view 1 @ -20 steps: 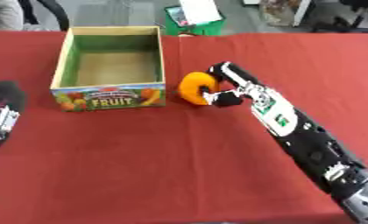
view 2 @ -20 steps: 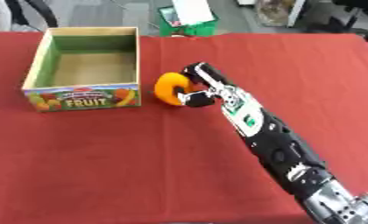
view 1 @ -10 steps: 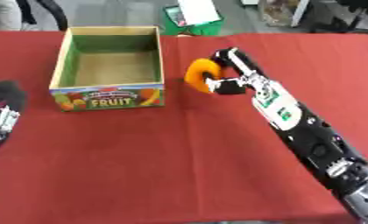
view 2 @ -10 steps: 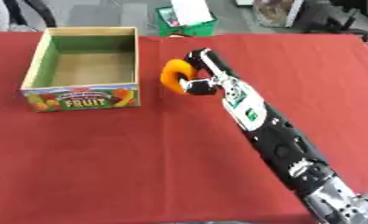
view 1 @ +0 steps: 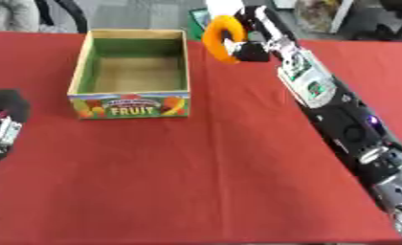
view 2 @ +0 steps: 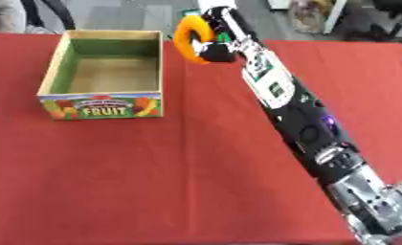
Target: Pick up objects on the table and place them in the box.
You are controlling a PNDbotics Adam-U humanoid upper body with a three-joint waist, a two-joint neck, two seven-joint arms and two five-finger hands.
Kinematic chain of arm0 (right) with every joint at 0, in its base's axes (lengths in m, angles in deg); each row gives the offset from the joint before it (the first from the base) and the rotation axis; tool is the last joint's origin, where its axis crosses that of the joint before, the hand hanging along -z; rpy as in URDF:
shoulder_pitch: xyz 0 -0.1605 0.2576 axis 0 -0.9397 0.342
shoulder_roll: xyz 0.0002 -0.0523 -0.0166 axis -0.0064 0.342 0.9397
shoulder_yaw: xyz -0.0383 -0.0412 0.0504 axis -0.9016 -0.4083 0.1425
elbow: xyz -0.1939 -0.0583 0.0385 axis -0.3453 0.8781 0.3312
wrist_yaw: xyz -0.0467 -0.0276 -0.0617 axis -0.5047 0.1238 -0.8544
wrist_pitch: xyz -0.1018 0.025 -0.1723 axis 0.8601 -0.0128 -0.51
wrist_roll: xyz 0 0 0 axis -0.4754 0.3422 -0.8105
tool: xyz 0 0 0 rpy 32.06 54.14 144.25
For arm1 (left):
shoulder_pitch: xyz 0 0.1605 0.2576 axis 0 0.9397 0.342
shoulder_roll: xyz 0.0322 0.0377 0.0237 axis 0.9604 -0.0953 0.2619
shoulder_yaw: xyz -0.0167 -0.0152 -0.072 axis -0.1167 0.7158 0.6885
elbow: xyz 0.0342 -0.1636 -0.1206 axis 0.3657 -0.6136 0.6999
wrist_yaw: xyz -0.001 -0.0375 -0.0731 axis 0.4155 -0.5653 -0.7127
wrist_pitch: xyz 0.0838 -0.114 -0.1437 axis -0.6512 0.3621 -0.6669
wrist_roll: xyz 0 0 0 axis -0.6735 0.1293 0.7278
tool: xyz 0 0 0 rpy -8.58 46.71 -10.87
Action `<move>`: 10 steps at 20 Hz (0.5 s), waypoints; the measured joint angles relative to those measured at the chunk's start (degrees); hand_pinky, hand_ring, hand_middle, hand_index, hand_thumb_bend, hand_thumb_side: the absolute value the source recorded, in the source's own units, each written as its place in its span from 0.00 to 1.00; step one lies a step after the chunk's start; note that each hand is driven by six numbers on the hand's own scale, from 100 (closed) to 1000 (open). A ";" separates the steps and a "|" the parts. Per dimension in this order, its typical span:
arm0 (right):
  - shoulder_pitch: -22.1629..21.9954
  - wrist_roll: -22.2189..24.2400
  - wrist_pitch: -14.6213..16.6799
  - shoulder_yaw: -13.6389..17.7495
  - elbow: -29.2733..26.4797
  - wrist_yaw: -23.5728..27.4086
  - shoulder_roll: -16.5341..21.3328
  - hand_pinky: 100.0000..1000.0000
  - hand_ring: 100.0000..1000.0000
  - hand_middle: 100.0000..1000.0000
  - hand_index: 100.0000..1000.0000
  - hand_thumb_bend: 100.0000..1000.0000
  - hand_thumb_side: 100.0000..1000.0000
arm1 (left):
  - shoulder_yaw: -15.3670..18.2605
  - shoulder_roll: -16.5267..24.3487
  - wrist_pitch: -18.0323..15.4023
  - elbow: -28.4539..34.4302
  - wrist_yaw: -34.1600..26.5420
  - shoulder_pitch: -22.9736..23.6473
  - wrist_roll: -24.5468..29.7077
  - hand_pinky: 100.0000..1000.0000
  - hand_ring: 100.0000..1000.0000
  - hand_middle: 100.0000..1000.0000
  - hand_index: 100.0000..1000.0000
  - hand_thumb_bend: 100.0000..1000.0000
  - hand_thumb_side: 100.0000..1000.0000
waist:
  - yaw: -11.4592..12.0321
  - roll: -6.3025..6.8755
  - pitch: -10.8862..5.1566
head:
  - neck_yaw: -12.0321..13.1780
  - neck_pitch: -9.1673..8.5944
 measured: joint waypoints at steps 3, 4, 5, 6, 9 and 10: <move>2.27 -0.44 0.67 0.67 3.38 -0.83 -1.61 0.66 0.59 0.28 0.41 0.00 0.00 | -0.42 -0.38 0.04 0.01 -0.03 -0.77 0.42 0.69 0.79 0.68 0.61 0.51 0.33 | 1.85 -0.08 0.16 | -0.62 -0.35; 2.79 -0.52 0.99 0.86 4.51 -1.30 -2.15 0.66 0.59 0.29 0.42 0.00 0.00 | -0.61 -0.42 0.05 0.03 -0.04 -1.12 0.58 0.69 0.79 0.68 0.61 0.51 0.33 | 2.41 -0.13 0.24 | -0.86 -0.49; 3.28 -0.56 1.38 0.92 5.59 -1.82 -2.74 0.66 0.60 0.29 0.43 0.00 0.00 | -0.67 -0.60 0.07 0.06 -0.06 -1.41 0.74 0.69 0.79 0.68 0.61 0.51 0.33 | 2.92 -0.18 0.34 | -1.11 -0.60; 3.71 -0.53 1.82 1.00 6.58 -2.46 -3.38 0.66 0.60 0.30 0.43 0.00 0.00 | -0.82 -0.80 0.11 0.11 -0.10 -1.69 0.90 0.69 0.79 0.68 0.61 0.51 0.33 | 3.39 -0.23 0.50 | -1.34 -0.74; 4.48 -0.04 3.32 1.05 9.25 -4.99 -5.45 0.66 0.61 0.32 0.45 0.00 0.00 | -1.18 -0.89 0.26 0.40 -0.18 -2.40 1.29 0.69 0.79 0.68 0.61 0.51 0.33 | 4.46 -0.24 0.95 | -2.15 -0.97; 4.62 0.19 3.85 0.99 10.07 -5.99 -6.20 0.66 0.61 0.32 0.45 0.00 0.00 | -1.33 -0.90 0.33 0.42 -0.20 -2.50 1.38 0.69 0.79 0.68 0.61 0.51 0.33 | 4.72 -0.22 1.07 | -2.39 -0.98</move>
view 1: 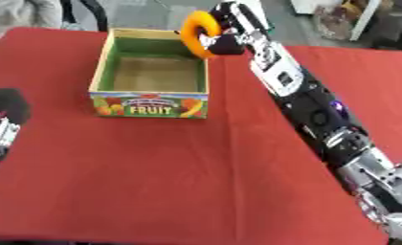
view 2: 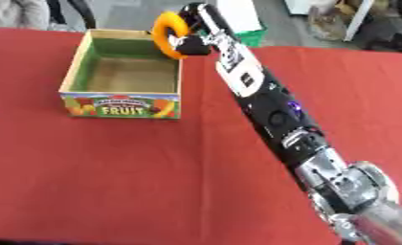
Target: Pick up objects on the table and place them in the box.
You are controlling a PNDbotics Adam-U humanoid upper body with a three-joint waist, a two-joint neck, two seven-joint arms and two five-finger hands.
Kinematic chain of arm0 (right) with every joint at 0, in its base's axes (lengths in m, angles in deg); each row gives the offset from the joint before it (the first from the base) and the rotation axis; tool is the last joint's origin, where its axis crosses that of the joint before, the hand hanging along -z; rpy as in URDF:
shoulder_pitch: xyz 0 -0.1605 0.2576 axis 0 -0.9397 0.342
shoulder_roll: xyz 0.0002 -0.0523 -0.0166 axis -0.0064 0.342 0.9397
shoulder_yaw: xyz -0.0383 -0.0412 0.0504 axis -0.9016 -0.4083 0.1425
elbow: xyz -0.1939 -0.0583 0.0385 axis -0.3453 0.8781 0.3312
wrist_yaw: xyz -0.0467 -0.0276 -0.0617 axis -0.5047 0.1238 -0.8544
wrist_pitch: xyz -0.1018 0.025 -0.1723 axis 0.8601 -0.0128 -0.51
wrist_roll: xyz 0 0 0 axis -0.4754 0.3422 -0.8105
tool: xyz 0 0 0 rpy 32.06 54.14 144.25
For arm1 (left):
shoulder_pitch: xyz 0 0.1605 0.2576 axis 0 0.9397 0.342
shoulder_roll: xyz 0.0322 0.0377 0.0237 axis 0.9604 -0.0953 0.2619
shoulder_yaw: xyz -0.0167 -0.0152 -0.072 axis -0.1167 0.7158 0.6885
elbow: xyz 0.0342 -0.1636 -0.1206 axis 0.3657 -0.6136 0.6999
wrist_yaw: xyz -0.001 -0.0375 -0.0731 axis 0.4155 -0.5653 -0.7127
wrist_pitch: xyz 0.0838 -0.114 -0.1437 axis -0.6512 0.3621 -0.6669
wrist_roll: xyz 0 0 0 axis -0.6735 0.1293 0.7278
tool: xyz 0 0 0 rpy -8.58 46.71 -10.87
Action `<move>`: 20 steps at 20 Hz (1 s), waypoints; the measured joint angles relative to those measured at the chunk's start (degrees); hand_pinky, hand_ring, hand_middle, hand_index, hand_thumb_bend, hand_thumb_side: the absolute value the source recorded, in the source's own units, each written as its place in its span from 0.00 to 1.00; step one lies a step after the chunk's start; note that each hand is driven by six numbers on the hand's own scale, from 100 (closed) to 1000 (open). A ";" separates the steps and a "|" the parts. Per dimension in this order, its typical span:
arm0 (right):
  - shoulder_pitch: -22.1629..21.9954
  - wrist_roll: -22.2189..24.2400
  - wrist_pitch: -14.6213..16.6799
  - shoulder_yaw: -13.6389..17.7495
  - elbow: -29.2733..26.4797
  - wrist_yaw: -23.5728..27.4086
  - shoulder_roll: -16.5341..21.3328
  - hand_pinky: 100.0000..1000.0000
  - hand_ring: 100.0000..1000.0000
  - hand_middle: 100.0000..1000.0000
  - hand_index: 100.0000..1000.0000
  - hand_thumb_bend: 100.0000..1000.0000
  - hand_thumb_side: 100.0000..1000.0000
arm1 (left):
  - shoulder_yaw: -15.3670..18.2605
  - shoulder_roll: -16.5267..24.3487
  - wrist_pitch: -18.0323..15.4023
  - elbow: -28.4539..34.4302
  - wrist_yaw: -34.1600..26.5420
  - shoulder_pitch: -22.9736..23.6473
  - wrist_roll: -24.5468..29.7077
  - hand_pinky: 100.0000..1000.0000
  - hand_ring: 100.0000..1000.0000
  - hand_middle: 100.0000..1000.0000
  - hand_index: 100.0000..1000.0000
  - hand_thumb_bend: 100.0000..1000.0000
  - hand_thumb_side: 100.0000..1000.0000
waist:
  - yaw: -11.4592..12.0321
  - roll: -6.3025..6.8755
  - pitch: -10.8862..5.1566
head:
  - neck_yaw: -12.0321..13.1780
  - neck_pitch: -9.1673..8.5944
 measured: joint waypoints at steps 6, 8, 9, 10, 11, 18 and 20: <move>0.10 1.55 2.84 -0.58 3.52 -6.06 -3.78 0.69 0.65 0.42 0.56 0.06 0.00 | -0.35 -0.41 0.24 0.29 -0.07 -0.32 0.47 0.69 0.79 0.68 0.61 0.51 0.33 | 0.96 0.26 0.49 | -1.10 -0.02; 0.25 2.23 3.80 -0.90 4.08 -7.85 -4.68 0.71 0.69 0.51 0.63 0.17 0.00 | -0.36 -0.42 0.29 0.30 -0.09 -0.33 0.53 0.69 0.79 0.68 0.61 0.51 0.33 | 1.09 0.27 0.50 | -1.28 -0.02; 0.41 2.66 4.28 -0.99 4.18 -8.77 -5.08 0.75 0.76 0.65 0.75 0.31 0.15 | -0.36 -0.42 0.30 0.30 -0.11 -0.34 0.55 0.69 0.79 0.68 0.61 0.51 0.33 | 1.10 0.27 0.50 | -1.31 -0.02; 0.52 3.17 4.79 -1.24 4.19 -9.63 -5.30 0.77 0.79 0.72 0.80 0.37 0.22 | -0.37 -0.42 0.30 0.30 -0.12 -0.34 0.55 0.69 0.79 0.68 0.61 0.51 0.33 | 1.08 0.27 0.50 | -1.37 -0.02; 0.56 3.77 5.37 -1.36 4.18 -10.36 -5.49 0.78 0.81 0.76 0.83 0.41 0.26 | -0.37 -0.42 0.30 0.31 -0.14 -0.34 0.56 0.69 0.79 0.68 0.61 0.51 0.33 | 1.01 0.28 0.50 | -1.42 -0.02; 0.58 4.60 6.26 -0.96 2.03 -11.27 -5.43 0.80 0.83 0.80 0.86 0.46 0.29 | -0.37 -0.42 0.30 0.31 -0.16 -0.31 0.56 0.69 0.79 0.68 0.61 0.52 0.33 | -0.22 0.29 0.27 | -1.35 -0.01; 0.59 4.15 5.86 -0.80 0.84 -10.22 -4.96 0.79 0.82 0.78 0.85 0.44 0.27 | -0.36 -0.42 0.30 0.31 -0.16 -0.23 0.55 0.69 0.79 0.68 0.61 0.52 0.33 | -0.77 0.30 0.03 | -1.20 -0.01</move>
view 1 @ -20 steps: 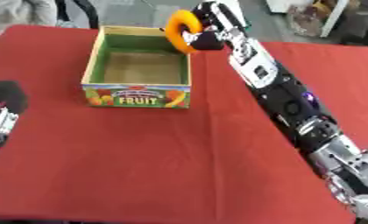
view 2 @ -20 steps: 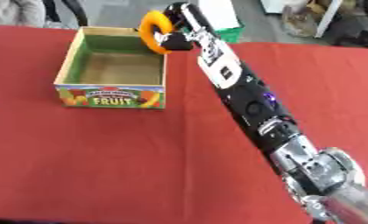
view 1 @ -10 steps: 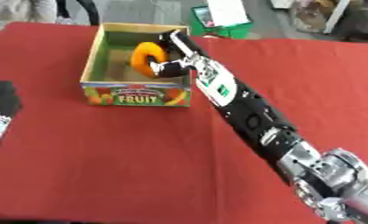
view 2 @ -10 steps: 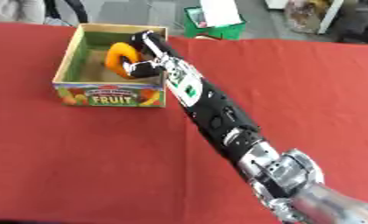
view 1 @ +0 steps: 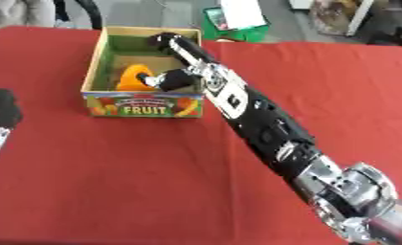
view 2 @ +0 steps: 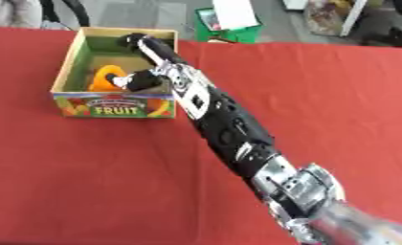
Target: Pick up objects on the table and place them in the box.
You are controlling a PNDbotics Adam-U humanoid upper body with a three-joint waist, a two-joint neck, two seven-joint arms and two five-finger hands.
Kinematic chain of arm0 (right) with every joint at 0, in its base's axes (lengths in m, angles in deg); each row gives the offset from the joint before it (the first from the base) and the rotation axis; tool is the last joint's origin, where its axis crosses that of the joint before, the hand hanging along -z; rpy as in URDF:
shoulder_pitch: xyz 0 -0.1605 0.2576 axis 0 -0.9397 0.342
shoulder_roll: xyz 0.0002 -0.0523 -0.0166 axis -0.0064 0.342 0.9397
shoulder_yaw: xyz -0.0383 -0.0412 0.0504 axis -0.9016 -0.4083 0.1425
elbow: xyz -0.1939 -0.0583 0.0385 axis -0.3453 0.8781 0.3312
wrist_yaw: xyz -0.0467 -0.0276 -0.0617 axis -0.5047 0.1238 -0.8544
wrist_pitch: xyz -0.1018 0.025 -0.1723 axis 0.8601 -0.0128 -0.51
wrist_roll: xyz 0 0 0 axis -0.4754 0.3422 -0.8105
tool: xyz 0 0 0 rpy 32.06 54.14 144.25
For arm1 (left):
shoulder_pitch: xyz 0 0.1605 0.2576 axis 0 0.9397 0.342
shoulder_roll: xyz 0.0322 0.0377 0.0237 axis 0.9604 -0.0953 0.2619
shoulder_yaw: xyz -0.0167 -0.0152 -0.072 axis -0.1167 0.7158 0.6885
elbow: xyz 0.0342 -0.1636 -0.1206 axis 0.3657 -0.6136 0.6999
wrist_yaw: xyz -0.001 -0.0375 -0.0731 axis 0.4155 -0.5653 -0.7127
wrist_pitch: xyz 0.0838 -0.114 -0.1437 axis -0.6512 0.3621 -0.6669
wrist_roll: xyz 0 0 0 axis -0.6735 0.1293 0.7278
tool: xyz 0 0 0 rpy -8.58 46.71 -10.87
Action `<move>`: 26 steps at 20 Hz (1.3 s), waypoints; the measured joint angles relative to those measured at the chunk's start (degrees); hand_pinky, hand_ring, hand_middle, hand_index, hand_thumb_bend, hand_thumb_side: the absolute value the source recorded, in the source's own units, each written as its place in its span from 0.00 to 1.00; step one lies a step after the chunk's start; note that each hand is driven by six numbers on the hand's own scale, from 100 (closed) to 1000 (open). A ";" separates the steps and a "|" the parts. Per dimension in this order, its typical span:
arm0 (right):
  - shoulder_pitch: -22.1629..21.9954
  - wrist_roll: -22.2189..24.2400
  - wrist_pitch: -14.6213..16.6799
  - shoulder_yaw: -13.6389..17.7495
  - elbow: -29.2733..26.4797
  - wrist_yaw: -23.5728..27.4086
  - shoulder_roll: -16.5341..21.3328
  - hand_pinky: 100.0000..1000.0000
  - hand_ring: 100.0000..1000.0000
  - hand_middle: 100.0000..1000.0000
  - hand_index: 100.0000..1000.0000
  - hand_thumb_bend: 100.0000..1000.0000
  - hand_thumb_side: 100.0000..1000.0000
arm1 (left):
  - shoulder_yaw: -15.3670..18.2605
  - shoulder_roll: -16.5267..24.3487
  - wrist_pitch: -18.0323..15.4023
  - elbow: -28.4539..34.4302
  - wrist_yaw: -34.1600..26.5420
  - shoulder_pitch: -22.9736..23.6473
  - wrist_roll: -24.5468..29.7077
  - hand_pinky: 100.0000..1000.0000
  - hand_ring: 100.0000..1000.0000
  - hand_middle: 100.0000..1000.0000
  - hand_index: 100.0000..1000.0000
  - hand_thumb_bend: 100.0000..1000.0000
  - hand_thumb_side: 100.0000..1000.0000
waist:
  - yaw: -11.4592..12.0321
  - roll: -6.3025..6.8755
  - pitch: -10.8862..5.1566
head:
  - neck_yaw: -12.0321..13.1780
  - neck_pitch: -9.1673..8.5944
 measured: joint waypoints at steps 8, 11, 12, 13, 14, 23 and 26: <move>-2.28 -1.45 -2.11 0.26 -8.01 10.43 6.25 0.71 0.77 0.72 0.83 0.25 0.17 | 0.38 0.04 -0.21 -0.07 0.00 1.48 -0.61 0.69 0.79 0.68 0.61 0.52 0.32 | -4.55 0.29 -0.91 | 1.92 0.05; -5.42 -2.23 -3.36 0.33 -12.13 16.91 10.03 0.68 0.75 0.70 0.82 0.19 0.16 | 0.77 0.08 -0.43 -0.23 0.01 2.09 -1.08 0.69 0.79 0.68 0.61 0.52 0.32 | -6.27 0.30 -1.05 | 2.88 0.08; -6.64 -2.72 -3.89 0.52 -13.52 19.00 11.28 0.67 0.75 0.69 0.81 0.14 0.17 | 0.85 0.10 -0.46 -0.34 0.02 2.18 -1.22 0.69 0.79 0.68 0.61 0.52 0.32 | -6.68 0.32 -1.08 | 3.16 0.08; -7.98 -3.33 -4.49 0.80 -14.91 21.17 12.50 0.65 0.73 0.68 0.81 0.07 0.19 | 1.01 0.13 -0.52 -0.41 0.02 2.37 -1.37 0.69 0.79 0.68 0.61 0.52 0.32 | -7.14 0.32 -1.12 | 3.44 0.08; -9.54 -4.07 -5.21 1.19 -16.26 23.49 13.79 0.65 0.73 0.68 0.81 0.04 0.20 | 1.13 0.25 -0.59 -0.43 0.02 2.56 -1.50 0.69 0.79 0.68 0.61 0.52 0.32 | -7.60 0.32 -1.15 | 3.68 0.08; -24.51 -11.57 -9.75 6.24 -23.83 41.43 21.61 0.62 0.70 0.65 0.79 0.00 0.22 | 1.89 0.57 -0.98 -0.79 0.14 3.67 -2.40 0.69 0.79 0.68 0.61 0.52 0.32 | -9.81 0.79 -1.16 | 5.31 0.04; -28.04 -13.39 -10.09 8.02 -24.70 44.87 22.42 0.62 0.70 0.64 0.79 0.00 0.22 | 2.15 0.57 -1.01 -0.90 0.15 4.07 -2.66 0.69 0.79 0.68 0.61 0.51 0.32 | -10.70 1.00 -1.19 | 5.58 0.04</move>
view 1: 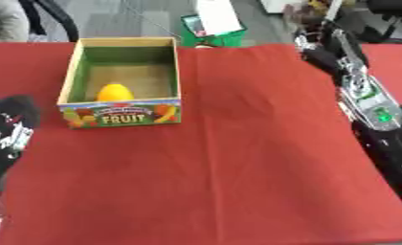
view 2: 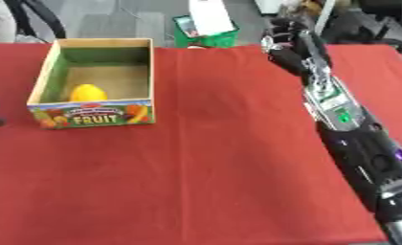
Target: Pick up objects on the table and place them in the box.
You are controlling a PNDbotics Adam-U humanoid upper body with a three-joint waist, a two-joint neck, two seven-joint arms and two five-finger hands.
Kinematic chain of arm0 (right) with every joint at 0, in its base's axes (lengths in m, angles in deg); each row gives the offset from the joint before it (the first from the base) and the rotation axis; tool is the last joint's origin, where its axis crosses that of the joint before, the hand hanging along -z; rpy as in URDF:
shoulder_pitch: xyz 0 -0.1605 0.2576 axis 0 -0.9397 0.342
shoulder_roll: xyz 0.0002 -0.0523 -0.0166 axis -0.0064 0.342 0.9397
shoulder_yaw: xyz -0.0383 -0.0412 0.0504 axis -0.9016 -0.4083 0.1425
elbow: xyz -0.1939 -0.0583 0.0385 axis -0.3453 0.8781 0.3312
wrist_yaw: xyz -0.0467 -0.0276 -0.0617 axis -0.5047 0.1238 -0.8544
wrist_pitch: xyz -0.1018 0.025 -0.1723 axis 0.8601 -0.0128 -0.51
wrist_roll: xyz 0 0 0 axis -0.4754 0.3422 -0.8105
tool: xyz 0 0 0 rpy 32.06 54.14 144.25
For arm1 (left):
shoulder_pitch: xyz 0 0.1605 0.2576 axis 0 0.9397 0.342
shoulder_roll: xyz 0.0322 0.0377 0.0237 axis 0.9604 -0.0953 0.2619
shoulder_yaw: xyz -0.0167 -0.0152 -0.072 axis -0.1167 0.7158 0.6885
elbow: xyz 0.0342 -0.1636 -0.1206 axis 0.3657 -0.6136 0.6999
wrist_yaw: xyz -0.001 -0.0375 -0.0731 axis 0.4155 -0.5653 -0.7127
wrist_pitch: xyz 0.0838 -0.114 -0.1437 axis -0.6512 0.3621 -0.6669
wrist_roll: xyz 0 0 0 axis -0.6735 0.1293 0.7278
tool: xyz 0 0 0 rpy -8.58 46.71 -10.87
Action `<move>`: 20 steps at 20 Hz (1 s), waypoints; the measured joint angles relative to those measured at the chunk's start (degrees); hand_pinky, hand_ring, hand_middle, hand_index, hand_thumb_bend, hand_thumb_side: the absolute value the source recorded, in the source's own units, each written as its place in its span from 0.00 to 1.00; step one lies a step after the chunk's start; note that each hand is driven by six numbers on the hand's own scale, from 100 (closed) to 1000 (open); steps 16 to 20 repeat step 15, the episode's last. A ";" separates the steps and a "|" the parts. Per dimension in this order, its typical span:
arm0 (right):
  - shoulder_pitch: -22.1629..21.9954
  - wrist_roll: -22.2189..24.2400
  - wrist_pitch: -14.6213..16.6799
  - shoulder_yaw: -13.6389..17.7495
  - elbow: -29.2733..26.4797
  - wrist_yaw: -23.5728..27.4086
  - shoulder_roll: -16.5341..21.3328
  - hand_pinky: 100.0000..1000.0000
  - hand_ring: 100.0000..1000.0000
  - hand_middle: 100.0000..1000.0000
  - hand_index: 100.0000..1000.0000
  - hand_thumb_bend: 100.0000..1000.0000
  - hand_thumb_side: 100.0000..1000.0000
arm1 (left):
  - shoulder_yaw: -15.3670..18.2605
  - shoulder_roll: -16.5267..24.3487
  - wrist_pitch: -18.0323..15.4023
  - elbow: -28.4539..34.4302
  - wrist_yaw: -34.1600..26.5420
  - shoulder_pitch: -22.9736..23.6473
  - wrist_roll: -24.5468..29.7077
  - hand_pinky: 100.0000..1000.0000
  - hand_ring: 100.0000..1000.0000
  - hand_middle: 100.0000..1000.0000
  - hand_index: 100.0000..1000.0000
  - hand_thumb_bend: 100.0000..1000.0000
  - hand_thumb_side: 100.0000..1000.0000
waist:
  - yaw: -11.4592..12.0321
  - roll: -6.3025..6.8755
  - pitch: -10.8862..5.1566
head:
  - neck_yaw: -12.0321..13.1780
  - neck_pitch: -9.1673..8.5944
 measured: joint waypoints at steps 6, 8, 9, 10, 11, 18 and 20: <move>-3.96 -1.85 0.18 2.12 -1.99 3.06 0.05 0.62 0.69 0.63 0.79 0.00 0.22 | 0.02 0.00 0.00 -0.21 0.00 0.06 -0.20 0.69 0.79 0.68 0.61 0.51 0.32 | -0.43 0.19 -0.03 | 0.19 0.00; -4.81 -2.14 0.25 2.49 -2.56 3.57 -0.13 0.62 0.69 0.63 0.79 0.00 0.22 | 0.03 0.00 -0.03 -0.22 0.00 0.10 -0.24 0.69 0.79 0.68 0.61 0.51 0.32 | -0.75 0.29 -0.02 | 0.19 0.01; -5.12 -2.28 0.29 2.57 -2.84 3.80 -0.32 0.62 0.69 0.63 0.79 0.00 0.22 | 0.03 0.00 -0.06 -0.22 0.00 0.13 -0.27 0.69 0.79 0.68 0.61 0.51 0.32 | -0.88 0.33 -0.02 | 0.19 0.02; -5.39 -2.36 0.34 2.69 -3.08 4.00 -0.43 0.62 0.69 0.63 0.79 0.00 0.22 | 0.03 0.00 -0.08 -0.22 0.00 0.13 -0.29 0.69 0.79 0.68 0.61 0.51 0.32 | -0.89 0.33 -0.02 | 0.19 0.02; -5.55 -2.40 0.37 2.84 -3.37 4.16 -0.57 0.62 0.69 0.62 0.79 0.00 0.22 | 0.03 0.00 -0.09 -0.23 0.00 0.14 -0.30 0.69 0.79 0.68 0.61 0.51 0.32 | -0.87 0.31 -0.02 | 0.19 0.02; -5.88 -2.48 0.45 2.85 -4.15 4.50 -1.08 0.62 0.68 0.62 0.79 0.00 0.22 | 0.04 0.00 -0.13 -0.23 0.00 0.20 -0.34 0.69 0.79 0.68 0.61 0.51 0.32 | -0.88 0.30 0.05 | 0.20 0.02; -5.88 -2.48 0.45 2.85 -4.15 4.50 -1.08 0.62 0.68 0.62 0.79 0.00 0.22 | 0.04 0.00 -0.13 -0.23 0.00 0.20 -0.34 0.69 0.79 0.68 0.61 0.51 0.32 | -0.88 0.30 0.05 | 0.20 0.02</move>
